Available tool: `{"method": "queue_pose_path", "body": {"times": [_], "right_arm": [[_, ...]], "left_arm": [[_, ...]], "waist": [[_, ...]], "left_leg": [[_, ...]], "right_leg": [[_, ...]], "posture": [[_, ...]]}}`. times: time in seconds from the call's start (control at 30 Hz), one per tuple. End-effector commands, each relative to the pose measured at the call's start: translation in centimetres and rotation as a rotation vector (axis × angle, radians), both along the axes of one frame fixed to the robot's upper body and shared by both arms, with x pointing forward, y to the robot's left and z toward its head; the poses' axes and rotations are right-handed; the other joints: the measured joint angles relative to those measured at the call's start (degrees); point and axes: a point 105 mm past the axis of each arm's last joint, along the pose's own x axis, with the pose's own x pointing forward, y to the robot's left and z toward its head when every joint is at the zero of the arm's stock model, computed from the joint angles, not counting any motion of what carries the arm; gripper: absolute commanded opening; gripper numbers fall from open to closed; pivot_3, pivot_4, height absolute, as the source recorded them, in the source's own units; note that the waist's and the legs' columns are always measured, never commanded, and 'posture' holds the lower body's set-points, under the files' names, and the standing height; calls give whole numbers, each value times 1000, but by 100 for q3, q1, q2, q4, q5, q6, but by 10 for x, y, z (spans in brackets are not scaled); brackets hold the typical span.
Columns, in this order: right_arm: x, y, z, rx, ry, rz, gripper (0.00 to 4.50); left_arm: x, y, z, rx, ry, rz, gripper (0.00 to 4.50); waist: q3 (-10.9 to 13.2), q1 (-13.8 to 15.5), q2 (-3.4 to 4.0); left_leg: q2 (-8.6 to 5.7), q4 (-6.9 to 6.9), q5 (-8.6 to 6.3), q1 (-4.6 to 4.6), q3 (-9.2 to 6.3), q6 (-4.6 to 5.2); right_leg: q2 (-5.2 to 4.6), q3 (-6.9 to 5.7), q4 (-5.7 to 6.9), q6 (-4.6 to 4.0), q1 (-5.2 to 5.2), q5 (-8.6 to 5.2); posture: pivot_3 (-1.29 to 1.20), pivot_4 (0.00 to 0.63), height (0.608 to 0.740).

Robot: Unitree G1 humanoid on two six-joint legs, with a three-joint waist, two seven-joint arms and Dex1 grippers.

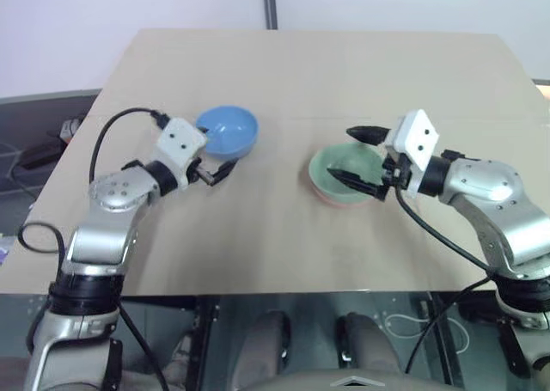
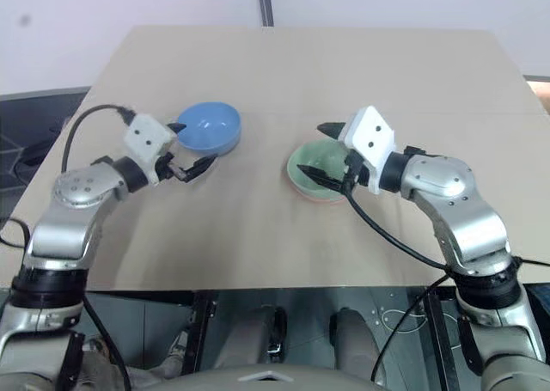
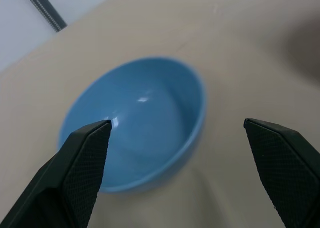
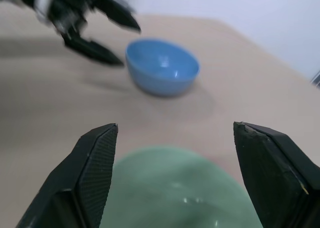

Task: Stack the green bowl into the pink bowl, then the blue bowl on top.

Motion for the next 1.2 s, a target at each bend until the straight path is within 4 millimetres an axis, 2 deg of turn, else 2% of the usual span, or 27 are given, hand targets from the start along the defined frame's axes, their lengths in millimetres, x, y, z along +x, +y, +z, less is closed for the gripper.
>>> {"method": "queue_pose_path", "body": {"times": [0.03,0.1,0.27,0.3,0.33,0.37,0.43,0.7,0.83,1.0,1.1,1.13,1.2], "right_arm": [[-11,-6,9,26,-29,-25,4022],[-11,-9,5,22,-23,-52,4022],[-12,-18,1,18,-27,-113,4056],[-13,-20,0,15,-30,-120,4056],[-13,-22,-1,12,-32,-127,4056],[-14,-24,-2,5,-33,-136,4056],[-16,-28,-3,0,-35,-146,4056],[-29,-39,-2,32,-36,-148,4056],[-44,-58,-1,48,-17,-191,4056],[-62,-97,-9,2,-17,-406,4056],[-71,-101,-14,4,14,-429,4056],[-72,-102,-14,14,22,-440,4056],[-73,-102,-14,8,22,-452,4056]], "left_arm": [[7,-10,-2,173,-20,-50,4500],[13,-14,-6,254,-24,-69,4500],[23,-18,-13,318,2,-106,2303],[25,-19,-13,323,4,-112,1531],[26,-21,-13,326,2,-124,1372],[27,-24,-11,322,-3,-136,840],[26,-33,-4,310,-29,-187,59],[-1,-87,35,142,-99,-464,59],[-23,-125,51,119,-121,-668,59],[-37,-167,60,138,-136,-923,59],[-42,-183,53,166,-137,-1053,59],[-44,-187,52,159,-137,-1092,737],[-44,-193,52,162,-165,-1128,1378]], "waist": [[0,-2,0],[0,-4,0],[1,-43,-1],[1,-43,-2],[1,-41,-2],[1,-39,-2],[3,-32,-4],[5,0,-8],[5,24,-9],[4,125,-9],[2,86,-6],[2,43,-5],[1,-8,-4]], "left_leg": [[0,0,0,0,1,0],[0,0,1,1,3,0],[5,4,1,1,6,1],[6,7,0,1,5,2],[6,8,0,1,5,2],[6,16,-1,0,6,3],[6,26,-1,-3,5,4],[7,54,-6,-10,-1,12],[7,61,-5,-10,0,11],[6,65,-8,-9,-3,15],[3,70,-8,6,3,17],[4,70,-9,13,7,18],[7,70,-9,16,8,19]], "right_leg": [[0,0,0,0,0,0],[2,2,3,0,-1,0],[13,6,12,0,-4,-1],[15,5,15,0,-5,-1],[15,5,16,1,-5,-2],[14,5,18,1,-4,-2],[14,5,20,2,-3,-2],[12,2,40,2,-2,-2],[13,3,41,3,0,-2],[19,0,44,4,4,-3],[19,6,45,5,19,-4],[21,11,45,5,23,-4],[26,15,50,5,23,-4]], "posture": [[0,150,740],[0,150,740],[0,150,740],[0,150,740],[0,150,740],[0,150,740],[0,150,740],[0,150,740],[0,150,740],[0,150,740],[0,150,740],[0,150,740],[0,150,740]]}}
